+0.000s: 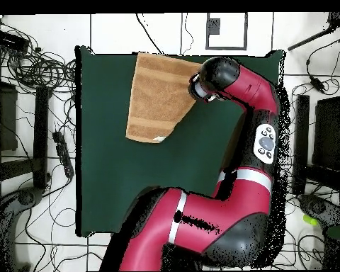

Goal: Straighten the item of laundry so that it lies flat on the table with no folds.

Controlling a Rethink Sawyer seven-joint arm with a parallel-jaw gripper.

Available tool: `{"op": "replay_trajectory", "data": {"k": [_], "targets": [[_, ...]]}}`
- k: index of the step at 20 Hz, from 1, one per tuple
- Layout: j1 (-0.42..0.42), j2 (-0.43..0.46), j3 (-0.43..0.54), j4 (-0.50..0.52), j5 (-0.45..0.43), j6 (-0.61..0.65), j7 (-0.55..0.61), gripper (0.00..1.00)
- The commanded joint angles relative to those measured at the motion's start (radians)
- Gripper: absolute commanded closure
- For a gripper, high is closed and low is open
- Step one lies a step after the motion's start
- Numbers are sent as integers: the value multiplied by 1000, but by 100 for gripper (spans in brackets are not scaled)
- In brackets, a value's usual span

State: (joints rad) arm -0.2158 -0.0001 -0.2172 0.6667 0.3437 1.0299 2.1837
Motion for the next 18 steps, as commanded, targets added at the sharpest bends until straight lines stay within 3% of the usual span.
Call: {"op": "replay_trajectory", "data": {"k": [1,11,18], "targets": [[34,-86,87,140,-16,180,6,100],[18,-161,109,206,-7,299,-11,100],[13,-241,138,392,-1,58,-36,100]]}}
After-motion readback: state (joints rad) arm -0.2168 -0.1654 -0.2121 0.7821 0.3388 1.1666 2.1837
